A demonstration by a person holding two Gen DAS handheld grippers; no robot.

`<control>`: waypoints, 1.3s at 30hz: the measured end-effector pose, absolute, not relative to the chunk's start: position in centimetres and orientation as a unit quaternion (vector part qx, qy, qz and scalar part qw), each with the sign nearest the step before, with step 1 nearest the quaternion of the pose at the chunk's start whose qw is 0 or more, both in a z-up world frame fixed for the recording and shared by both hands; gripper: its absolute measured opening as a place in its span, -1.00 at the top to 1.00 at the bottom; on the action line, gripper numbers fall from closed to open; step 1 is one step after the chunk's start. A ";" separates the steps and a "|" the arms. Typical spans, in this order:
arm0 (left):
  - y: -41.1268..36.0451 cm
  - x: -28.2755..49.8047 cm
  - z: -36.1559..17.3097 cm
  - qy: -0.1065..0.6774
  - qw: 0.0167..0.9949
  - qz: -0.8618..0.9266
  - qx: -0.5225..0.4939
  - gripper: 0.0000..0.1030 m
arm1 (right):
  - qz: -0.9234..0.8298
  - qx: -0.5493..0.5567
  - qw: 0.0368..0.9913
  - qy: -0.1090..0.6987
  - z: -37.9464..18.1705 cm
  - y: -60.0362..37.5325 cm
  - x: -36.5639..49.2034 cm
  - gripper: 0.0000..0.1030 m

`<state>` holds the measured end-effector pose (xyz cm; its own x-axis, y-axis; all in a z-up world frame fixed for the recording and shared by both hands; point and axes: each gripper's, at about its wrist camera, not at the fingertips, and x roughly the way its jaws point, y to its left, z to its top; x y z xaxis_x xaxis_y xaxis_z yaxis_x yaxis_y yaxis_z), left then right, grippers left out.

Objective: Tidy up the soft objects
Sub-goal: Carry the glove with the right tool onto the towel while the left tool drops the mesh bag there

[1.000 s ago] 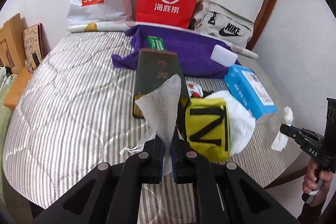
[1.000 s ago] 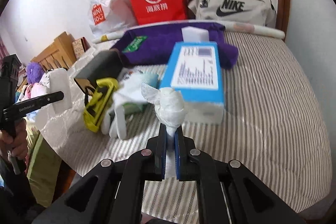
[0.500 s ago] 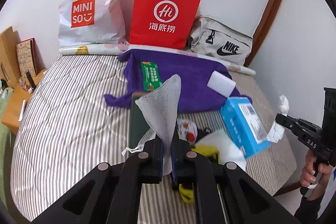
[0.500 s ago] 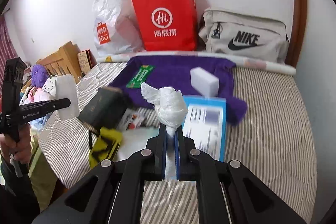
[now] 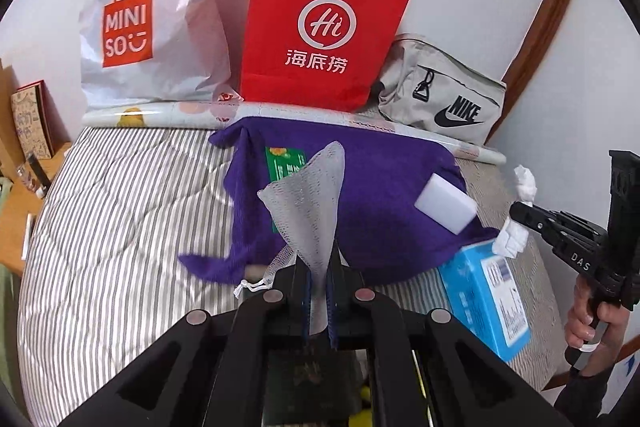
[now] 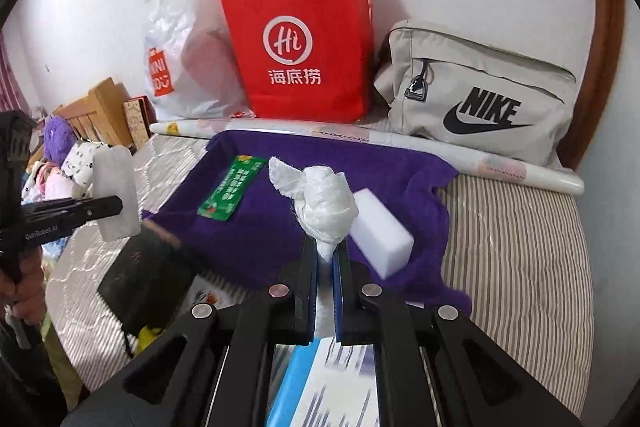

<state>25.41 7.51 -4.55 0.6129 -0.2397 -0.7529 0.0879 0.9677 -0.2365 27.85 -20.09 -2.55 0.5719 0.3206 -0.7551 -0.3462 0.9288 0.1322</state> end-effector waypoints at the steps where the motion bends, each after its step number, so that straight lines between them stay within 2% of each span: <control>1: 7.5 26.0 -4.6 0.432 0.893 -0.091 -0.085 0.87 | 0.188 -0.016 0.885 0.426 -2.9 -20.0 28.5 0.87; 16: 8.3 32.5 -7.2 0.461 0.879 -0.091 -0.086 0.87 | 0.202 -0.073 0.853 0.477 -8.0 -16.6 34.0 0.87; 32: 6.0 36.5 -12.5 0.553 0.820 -0.130 -0.074 0.87 | 0.191 -0.106 0.817 0.535 -11.1 -16.0 35.8 0.85; 35: 5.8 36.8 -13.1 0.560 0.816 -0.127 -0.067 0.81 | 0.190 -0.106 0.815 0.538 -11.2 -15.9 35.9 0.74; 37: 5.9 36.9 -13.1 0.562 0.815 -0.124 -0.070 0.69 | 0.192 -0.103 0.815 0.537 -11.3 -15.9 35.9 0.56; 39: 6.0 36.9 -13.0 0.560 0.817 -0.122 -0.068 0.46 | 0.193 -0.100 0.820 0.530 -11.0 -16.1 35.7 0.23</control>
<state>36.92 6.00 -12.97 0.3437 -0.2765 -0.8974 0.1233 0.9607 -0.2487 35.74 -16.11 -11.01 0.3635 0.2092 -0.9078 -0.4220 0.9057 0.0397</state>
